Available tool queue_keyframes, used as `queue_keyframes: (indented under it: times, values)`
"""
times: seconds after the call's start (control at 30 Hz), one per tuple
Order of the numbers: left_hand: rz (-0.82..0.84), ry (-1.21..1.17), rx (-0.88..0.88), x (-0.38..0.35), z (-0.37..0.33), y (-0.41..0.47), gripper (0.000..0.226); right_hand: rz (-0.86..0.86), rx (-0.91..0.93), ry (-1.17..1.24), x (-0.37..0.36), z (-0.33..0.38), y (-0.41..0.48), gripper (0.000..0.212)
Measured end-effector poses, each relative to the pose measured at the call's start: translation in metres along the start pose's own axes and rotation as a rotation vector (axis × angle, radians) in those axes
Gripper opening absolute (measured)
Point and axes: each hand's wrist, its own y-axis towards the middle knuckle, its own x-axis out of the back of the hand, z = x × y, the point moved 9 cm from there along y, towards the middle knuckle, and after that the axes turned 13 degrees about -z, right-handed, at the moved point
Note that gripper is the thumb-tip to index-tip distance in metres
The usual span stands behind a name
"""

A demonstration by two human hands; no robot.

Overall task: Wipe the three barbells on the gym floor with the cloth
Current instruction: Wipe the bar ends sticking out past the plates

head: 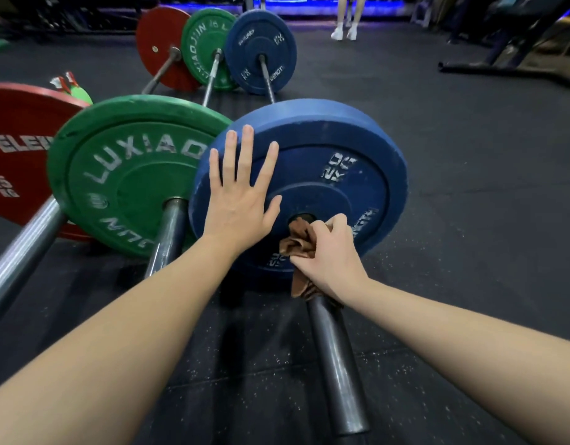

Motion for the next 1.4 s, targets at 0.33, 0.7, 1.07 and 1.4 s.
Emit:
queue_keyframes:
  times: [0.33,0.7,1.07,1.4]
  values:
    - [0.003,-0.027,-0.011,0.003,0.002,-0.001,0.088,-0.001,-0.093,-0.022,-0.028,-0.010,0.051,0.050]
    - [-0.054,-0.024,0.045,0.000,-0.003,-0.001,0.086,0.022,0.167,-0.070,0.008,0.006,-0.009,0.050]
    - [-0.004,0.010,-0.011,0.004,0.002,-0.004,0.088,-0.028,0.011,0.029,-0.030,-0.004,0.047,0.044]
    - [0.029,-0.003,0.022,0.003,0.000,-0.003,0.091,-0.128,0.139,0.029,0.017,0.008,-0.022,0.046]
